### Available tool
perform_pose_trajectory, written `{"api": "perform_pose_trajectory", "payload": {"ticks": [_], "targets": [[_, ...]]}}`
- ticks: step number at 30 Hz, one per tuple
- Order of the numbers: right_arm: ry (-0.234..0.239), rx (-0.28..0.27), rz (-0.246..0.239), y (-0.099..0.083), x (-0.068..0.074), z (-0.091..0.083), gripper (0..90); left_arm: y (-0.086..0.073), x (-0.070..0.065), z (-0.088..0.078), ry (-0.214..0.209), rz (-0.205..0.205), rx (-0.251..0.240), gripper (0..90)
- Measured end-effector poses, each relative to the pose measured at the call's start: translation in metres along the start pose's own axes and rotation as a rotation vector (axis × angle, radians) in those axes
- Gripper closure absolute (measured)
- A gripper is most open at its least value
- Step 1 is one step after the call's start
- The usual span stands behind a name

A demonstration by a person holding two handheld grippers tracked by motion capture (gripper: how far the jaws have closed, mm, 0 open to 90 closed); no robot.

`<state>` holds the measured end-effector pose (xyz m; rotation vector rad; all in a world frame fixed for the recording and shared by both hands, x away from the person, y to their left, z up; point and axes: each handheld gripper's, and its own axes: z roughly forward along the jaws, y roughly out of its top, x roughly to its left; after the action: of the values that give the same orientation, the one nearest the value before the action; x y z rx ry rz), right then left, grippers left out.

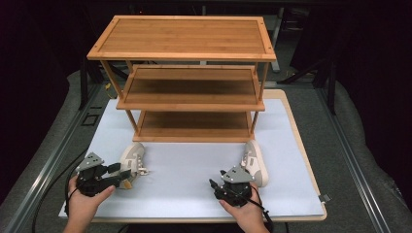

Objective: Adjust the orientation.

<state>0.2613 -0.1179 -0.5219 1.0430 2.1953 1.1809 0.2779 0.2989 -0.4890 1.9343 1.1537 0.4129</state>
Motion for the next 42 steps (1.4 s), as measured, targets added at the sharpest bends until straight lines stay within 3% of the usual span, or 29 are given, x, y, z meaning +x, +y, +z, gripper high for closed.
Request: {"api": "perform_pose_trajectory", "payload": {"ticks": [4, 9, 13, 16, 25, 28, 34, 35, 38, 42], "targets": [[0.002, 0.003, 0.004, -0.001, 0.000, 0.001, 49.1, 0.000, -0.002, 0.001, 0.008, 0.017, 0.001, 46.3], [0.003, 0.005, 0.003, -0.001, 0.000, 0.001, 48.8, -0.001, 0.001, 0.001, 0.005, -0.006, -0.005, 46.4], [0.002, 0.007, 0.007, -0.001, 0.000, 0.001, 48.1, 0.000, 0.003, -0.001, 0.046, 0.003, -0.002, 47.4], [0.001, 0.006, 0.009, -0.001, -0.001, 0.001, 48.0, 0.000, 0.005, -0.002, 0.051, -0.009, -0.007, 47.4], [0.007, 0.005, 0.028, -0.001, -0.002, 0.001, 47.6, -0.001, 0.025, -0.004, 0.101, -0.057, -0.012, 44.1], [0.005, 0.005, 0.032, -0.001, -0.002, 0.001, 47.3, -0.004, 0.032, -0.004, 0.100, -0.079, -0.017, 39.9], [0.009, 0.006, 0.039, -0.001, -0.004, 0.002, 46.8, -0.010, 0.046, -0.004, 0.163, -0.117, 0.002, 28.8], [0.010, 0.006, 0.039, -0.001, -0.004, 0.002, 46.8, -0.014, 0.050, -0.002, 0.136, -0.140, -0.011, 29.0], [0.010, 0.006, 0.042, -0.001, -0.004, 0.002, 46.7, -0.015, 0.052, 0.002, 0.131, -0.140, 0.000, 27.6], [0.010, 0.005, 0.048, -0.001, -0.004, 0.002, 46.3, -0.015, 0.047, 0.008, 0.164, -0.099, 0.022, 25.7]]}}
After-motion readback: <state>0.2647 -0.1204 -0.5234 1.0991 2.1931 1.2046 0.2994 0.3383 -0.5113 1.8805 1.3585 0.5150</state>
